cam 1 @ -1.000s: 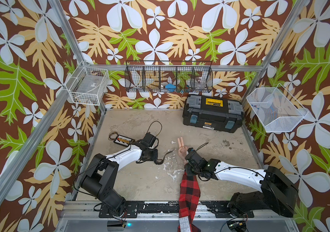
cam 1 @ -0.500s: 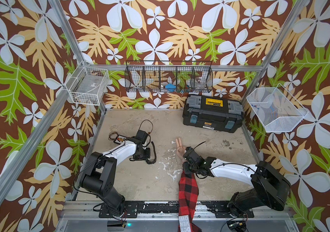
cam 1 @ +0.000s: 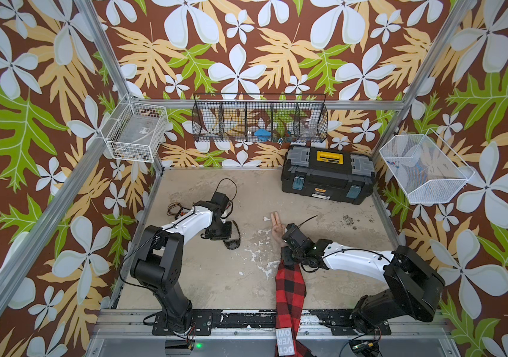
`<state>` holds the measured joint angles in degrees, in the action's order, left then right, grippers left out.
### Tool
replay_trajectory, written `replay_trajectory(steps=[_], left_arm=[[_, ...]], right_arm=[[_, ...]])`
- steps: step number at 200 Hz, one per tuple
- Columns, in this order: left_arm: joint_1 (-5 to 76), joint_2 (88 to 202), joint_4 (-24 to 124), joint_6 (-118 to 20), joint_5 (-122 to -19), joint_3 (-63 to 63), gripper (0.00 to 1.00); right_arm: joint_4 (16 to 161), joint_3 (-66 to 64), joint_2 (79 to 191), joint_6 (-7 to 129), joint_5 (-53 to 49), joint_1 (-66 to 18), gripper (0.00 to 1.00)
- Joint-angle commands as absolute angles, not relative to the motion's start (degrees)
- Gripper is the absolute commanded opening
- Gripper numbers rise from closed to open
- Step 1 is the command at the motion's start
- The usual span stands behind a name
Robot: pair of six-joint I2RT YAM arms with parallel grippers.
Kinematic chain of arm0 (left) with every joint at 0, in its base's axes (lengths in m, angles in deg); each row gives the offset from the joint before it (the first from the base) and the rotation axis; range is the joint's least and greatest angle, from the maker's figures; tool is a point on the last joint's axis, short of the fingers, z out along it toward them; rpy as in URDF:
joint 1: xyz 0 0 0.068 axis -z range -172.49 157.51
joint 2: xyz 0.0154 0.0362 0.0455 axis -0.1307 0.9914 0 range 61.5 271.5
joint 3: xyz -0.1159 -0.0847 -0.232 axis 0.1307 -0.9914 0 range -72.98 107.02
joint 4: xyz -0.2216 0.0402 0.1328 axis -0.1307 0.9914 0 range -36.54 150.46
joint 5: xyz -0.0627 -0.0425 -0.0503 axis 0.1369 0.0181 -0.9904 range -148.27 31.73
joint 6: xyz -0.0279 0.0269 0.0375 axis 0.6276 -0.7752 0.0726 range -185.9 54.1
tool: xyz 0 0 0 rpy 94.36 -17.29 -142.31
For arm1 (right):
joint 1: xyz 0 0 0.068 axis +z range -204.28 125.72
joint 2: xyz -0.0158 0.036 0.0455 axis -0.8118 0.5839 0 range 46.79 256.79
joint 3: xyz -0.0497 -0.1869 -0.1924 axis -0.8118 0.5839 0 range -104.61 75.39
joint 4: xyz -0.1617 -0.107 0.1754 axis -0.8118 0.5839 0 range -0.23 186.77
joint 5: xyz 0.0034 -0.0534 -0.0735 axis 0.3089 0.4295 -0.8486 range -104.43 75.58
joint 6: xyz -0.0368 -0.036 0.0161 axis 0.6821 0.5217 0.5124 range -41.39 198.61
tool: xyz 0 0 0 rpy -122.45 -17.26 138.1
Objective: Take off the watch
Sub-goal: Place the watch at the center of the board, then reset both arms
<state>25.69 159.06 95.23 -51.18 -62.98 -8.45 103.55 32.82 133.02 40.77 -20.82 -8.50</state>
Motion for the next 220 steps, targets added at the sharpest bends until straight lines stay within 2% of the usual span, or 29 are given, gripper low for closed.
replay_trajectory(steps=[1, 52, 79, 89, 118, 125, 138, 143, 166, 197, 220], left_arm=[[25.54, 158.73, 96.83, -51.75, -60.86, -7.34, 0.35], [25.53, 153.14, 92.55, -48.64, -58.80, -7.87, 0.39], [25.53, 148.36, 86.63, -46.76, -59.85, -10.63, 0.46], [25.54, 146.05, 83.94, -45.95, -60.06, -11.95, 0.53], [25.54, 137.89, 74.48, -43.25, -57.82, -17.70, 0.80], [25.54, 135.98, 72.35, -42.16, -56.35, -19.27, 0.85], [25.53, 132.50, 68.92, -40.37, -53.40, -22.13, 0.90], [25.54, 131.20, 67.43, -40.27, -52.42, -23.35, 0.99], [25.59, 125.14, 59.43, -38.61, -45.36, -31.57, 1.00], [25.61, 117.81, 48.53, -43.50, -32.64, -41.85, 1.00], [25.55, 112.78, 40.00, -46.21, -23.63, -48.90, 1.00]], right_arm=[[104.69, 32.23, 132.03, 41.77, -23.57, -8.90, 0.64], [105.75, 32.16, 127.83, 43.75, -22.35, -10.35, 0.81], [106.62, 31.83, 124.42, 46.09, -22.24, -11.66, 0.86], [107.00, 31.71, 122.97, 47.30, -22.34, -12.71, 0.88], [106.41, 32.23, 119.58, 52.61, -22.90, -17.60, 0.95], [106.30, 32.21, 118.91, 54.28, -23.38, -19.24, 1.00], [105.77, 32.35, 117.74, 57.12, -23.87, -22.79, 1.00], [105.13, 32.75, 117.17, 58.29, -23.71, -24.17, 1.00], [101.19, 34.59, 115.47, 62.59, -23.57, -30.72, 1.00], [93.24, 39.01, 113.49, 65.20, -27.93, -37.87, 0.99], [81.19, 46.36, 111.16, 70.82, -32.34, -39.25, 0.99]])
